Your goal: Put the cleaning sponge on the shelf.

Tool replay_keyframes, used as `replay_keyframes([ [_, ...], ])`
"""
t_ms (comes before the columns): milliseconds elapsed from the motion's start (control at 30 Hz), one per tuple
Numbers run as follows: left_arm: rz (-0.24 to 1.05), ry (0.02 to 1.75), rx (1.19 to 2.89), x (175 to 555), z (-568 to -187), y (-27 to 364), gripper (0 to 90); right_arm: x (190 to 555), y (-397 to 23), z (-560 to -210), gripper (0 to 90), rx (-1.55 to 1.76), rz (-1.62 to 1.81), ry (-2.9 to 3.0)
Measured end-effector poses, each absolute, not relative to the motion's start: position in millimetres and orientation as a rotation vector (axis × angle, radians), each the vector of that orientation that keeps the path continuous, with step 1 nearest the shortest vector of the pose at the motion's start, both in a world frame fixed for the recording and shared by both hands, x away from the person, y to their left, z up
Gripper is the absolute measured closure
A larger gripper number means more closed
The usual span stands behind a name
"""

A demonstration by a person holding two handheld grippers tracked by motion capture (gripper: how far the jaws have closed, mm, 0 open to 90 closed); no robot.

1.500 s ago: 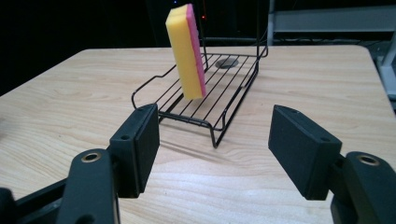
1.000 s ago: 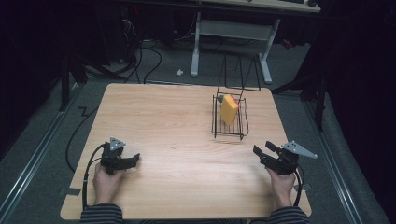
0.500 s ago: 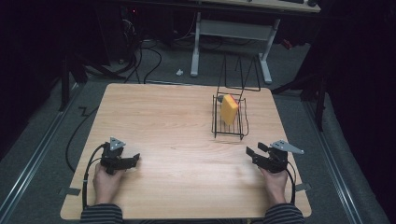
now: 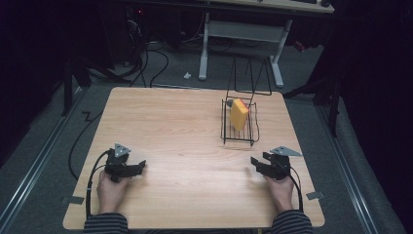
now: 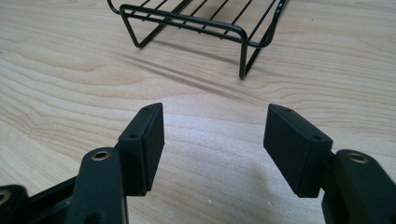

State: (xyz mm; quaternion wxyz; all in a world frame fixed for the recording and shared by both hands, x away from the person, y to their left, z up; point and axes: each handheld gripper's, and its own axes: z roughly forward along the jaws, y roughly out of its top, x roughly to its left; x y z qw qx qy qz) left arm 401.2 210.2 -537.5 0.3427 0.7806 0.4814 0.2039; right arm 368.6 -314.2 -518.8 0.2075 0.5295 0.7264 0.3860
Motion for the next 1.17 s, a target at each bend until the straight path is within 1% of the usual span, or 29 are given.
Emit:
replay_keyframes([
  [467,0.529,1.251,2.03,401,-537,210,17.7,375,-300,-525,38.1,1.419,0.931,2.078],
  [667,0.529,1.249,2.03,401,-538,210,17.6,379,-298,-530,36.9,1.438,0.92,2.093],
  [1167,0.529,1.249,2.03,401,-538,210,17.6,378,-293,-531,34.3,1.414,0.881,2.098],
])
